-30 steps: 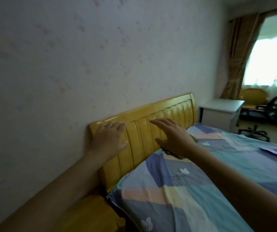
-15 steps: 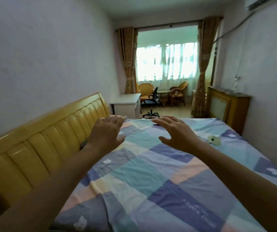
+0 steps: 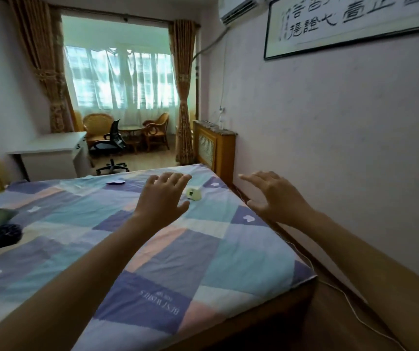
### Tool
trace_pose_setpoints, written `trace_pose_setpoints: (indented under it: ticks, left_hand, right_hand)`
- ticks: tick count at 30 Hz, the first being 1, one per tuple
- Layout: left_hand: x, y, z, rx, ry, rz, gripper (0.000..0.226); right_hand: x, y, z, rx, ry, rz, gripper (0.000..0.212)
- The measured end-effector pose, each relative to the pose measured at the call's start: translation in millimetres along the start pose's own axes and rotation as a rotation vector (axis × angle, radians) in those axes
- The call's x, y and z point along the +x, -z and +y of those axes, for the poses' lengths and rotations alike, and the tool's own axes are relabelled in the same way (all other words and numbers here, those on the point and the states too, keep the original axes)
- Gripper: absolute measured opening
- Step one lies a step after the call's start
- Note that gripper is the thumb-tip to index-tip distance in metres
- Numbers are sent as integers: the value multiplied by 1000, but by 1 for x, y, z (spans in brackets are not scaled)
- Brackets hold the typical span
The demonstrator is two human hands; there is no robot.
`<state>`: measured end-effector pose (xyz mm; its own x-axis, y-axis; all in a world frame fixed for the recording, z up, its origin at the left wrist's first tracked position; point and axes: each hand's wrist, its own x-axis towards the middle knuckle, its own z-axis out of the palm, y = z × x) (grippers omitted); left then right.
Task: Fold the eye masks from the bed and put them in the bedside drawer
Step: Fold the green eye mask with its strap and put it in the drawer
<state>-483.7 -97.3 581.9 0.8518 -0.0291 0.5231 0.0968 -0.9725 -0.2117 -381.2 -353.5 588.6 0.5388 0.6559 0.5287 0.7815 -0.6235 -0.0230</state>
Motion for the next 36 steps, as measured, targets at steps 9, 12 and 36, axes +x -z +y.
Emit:
trace_pose_setpoints:
  ticks: [9, 12, 36]
  left_hand:
    - [127, -55, 108, -144, -65, 17, 66]
    - [178, -78, 133, -192, -104, 53, 66]
    - [534, -280, 386, -346, 68, -47, 67]
  right_hand:
    - [-19, 11, 149, 70, -200, -16, 67]
    - [-9, 9, 199, 52, -238, -10, 66]
    - [86, -44, 664, 159, -197, -65, 64]
